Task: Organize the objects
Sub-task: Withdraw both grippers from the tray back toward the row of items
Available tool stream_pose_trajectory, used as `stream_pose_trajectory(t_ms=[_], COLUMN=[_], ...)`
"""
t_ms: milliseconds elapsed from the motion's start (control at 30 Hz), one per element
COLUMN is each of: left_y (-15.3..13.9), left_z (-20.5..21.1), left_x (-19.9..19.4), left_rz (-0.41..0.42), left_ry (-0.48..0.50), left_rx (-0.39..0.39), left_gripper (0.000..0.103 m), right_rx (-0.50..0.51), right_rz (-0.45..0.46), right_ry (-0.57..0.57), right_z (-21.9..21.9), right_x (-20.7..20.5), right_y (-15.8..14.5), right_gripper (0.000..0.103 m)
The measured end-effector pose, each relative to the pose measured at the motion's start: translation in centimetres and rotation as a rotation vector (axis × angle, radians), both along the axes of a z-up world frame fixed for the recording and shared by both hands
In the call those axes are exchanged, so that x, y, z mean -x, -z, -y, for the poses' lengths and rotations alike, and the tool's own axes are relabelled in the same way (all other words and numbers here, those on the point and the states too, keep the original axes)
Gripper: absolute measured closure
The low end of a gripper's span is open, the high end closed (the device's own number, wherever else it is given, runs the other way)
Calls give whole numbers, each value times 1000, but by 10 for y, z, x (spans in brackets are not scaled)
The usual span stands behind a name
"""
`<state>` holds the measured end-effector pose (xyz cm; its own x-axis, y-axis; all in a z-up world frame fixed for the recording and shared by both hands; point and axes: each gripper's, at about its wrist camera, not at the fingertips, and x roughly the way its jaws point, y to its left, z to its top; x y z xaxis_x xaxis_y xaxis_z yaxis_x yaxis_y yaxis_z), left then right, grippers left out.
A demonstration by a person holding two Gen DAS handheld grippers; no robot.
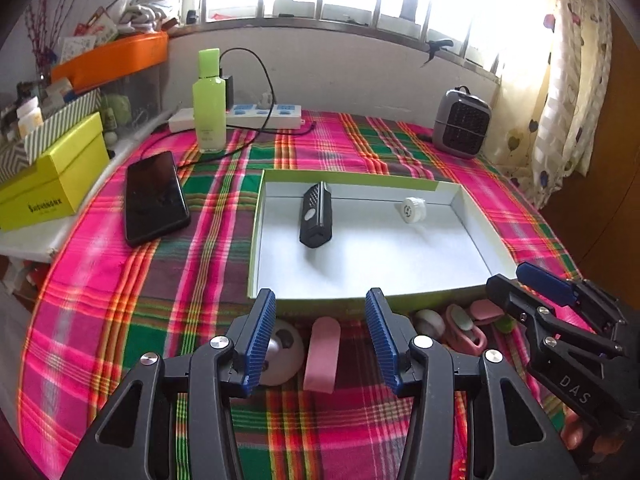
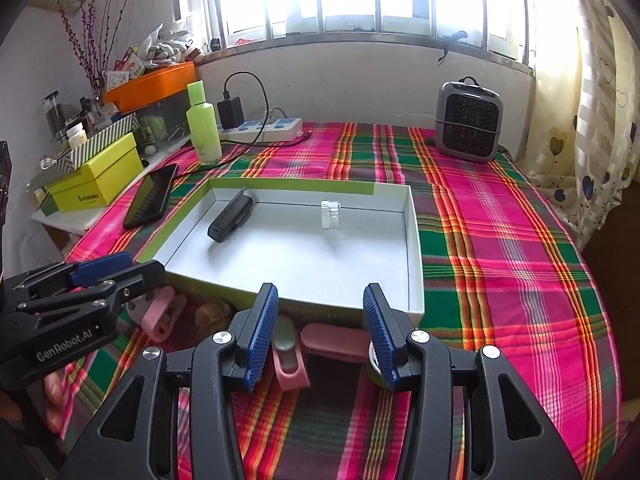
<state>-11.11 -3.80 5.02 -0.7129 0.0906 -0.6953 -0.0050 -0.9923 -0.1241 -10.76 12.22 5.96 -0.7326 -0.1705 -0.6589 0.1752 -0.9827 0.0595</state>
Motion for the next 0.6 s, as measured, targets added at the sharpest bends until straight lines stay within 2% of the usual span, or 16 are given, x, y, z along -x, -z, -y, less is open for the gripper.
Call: stream_pose_trajectory(t_ms=[367, 600], left_y=[12, 25], left_z=[19, 27], left_x=[-22, -25], left_rz=[-4, 29], left_ry=[-9, -17], left_rx=[-11, -25], left_gripper=[57, 57], right_rx=[10, 24], right_rz=[7, 33], right_ry=[-45, -100], right_z=[-3, 4], right_x=[-23, -30], right_y=[11, 19], right_gripper=[57, 57])
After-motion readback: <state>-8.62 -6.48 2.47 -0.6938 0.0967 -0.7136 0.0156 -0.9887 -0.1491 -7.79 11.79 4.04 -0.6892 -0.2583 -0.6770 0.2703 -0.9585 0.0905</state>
